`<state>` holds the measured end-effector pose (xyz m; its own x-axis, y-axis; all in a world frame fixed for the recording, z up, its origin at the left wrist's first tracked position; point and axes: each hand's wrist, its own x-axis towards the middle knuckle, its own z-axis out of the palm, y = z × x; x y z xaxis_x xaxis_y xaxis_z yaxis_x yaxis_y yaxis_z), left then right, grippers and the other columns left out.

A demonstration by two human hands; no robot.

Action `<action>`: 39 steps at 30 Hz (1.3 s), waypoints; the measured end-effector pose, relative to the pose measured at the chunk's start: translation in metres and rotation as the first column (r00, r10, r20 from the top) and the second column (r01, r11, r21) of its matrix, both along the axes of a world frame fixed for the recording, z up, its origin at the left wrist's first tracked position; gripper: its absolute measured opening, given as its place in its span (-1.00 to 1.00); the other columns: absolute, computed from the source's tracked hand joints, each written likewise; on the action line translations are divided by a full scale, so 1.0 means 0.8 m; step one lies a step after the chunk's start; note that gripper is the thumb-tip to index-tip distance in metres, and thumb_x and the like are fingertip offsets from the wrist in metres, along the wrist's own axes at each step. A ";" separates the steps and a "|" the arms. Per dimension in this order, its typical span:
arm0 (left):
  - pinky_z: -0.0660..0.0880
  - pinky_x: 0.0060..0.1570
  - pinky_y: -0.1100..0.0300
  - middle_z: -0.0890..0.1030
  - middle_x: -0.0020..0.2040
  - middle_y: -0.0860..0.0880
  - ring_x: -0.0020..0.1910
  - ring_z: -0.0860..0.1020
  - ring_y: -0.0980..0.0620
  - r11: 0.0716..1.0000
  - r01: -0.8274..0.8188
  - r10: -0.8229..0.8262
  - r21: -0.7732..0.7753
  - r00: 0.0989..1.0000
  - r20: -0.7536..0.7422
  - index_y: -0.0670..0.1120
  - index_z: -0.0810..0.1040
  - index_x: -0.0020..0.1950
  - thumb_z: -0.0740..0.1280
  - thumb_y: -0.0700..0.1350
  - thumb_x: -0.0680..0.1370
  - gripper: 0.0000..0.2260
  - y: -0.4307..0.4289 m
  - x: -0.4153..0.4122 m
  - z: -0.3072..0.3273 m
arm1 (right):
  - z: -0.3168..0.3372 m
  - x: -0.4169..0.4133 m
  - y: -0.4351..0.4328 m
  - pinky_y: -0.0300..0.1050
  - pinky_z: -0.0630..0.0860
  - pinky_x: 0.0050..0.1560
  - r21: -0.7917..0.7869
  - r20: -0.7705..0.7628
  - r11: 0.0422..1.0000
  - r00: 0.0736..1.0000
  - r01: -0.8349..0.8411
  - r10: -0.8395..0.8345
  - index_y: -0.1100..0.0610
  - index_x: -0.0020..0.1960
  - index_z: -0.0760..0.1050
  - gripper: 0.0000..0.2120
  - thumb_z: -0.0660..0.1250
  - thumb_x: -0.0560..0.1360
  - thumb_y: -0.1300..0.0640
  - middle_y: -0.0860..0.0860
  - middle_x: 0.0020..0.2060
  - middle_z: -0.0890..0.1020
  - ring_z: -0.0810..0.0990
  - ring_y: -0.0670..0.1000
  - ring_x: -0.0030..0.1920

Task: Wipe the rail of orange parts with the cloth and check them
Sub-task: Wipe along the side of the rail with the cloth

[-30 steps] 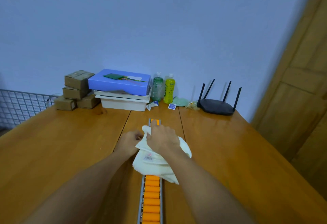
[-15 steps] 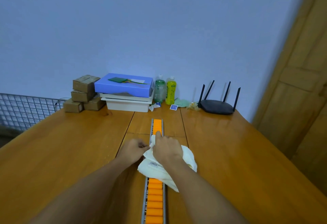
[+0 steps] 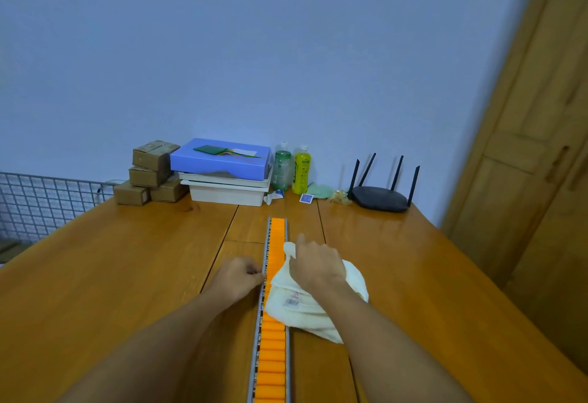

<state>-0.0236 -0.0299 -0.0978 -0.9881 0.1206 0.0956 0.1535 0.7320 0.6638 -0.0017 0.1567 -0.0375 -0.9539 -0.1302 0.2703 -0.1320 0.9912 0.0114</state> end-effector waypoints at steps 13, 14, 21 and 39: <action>0.37 -0.30 0.20 0.61 -0.37 0.12 -0.35 0.50 0.15 0.985 0.110 -0.102 0.131 0.993 -0.060 0.09 0.56 -0.29 0.41 -0.07 0.56 -0.77 -0.014 0.062 -0.013 | -0.033 0.059 -0.063 -0.02 0.35 -0.21 -0.030 -0.012 0.995 0.995 -0.096 0.096 0.13 0.36 0.31 -0.65 0.19 0.64 0.00 0.12 0.01 0.64 0.63 0.18 -0.05; 0.40 -0.28 0.20 0.64 -0.32 0.10 -0.30 0.55 0.12 0.987 0.090 -0.083 0.137 0.995 -0.058 0.08 0.60 -0.25 0.42 -0.05 0.56 -0.82 -0.014 0.064 -0.014 | -0.035 0.062 -0.061 -0.01 0.35 -0.22 -0.012 -0.018 0.995 0.995 -0.096 0.096 0.13 0.34 0.31 -0.66 0.20 0.64 0.00 0.13 0.00 0.64 0.63 0.18 -0.05; 0.42 -0.23 0.26 0.65 -0.19 0.10 -0.15 0.60 0.12 0.991 -0.003 0.008 0.134 0.999 -0.036 0.02 0.66 -0.07 0.43 -0.05 0.59 -0.94 -0.006 0.068 -0.018 | -0.043 0.077 -0.037 -0.02 0.36 -0.24 0.058 -0.033 0.996 0.997 -0.061 0.063 0.12 0.33 0.31 -0.68 0.22 0.64 0.01 0.12 0.00 0.63 0.63 0.15 -0.08; 0.49 -0.19 0.14 0.66 -0.16 0.02 -0.16 0.59 0.05 0.999 0.052 -0.051 0.009 0.997 -0.051 0.05 0.59 -0.13 0.40 -0.05 0.59 -0.90 -0.001 0.114 0.004 | 0.005 0.127 -0.030 0.02 0.40 -0.22 0.012 -0.060 0.996 0.994 -0.090 0.091 0.12 0.33 0.32 -0.68 0.16 0.65 -0.02 0.13 -0.01 0.63 0.62 0.23 -0.05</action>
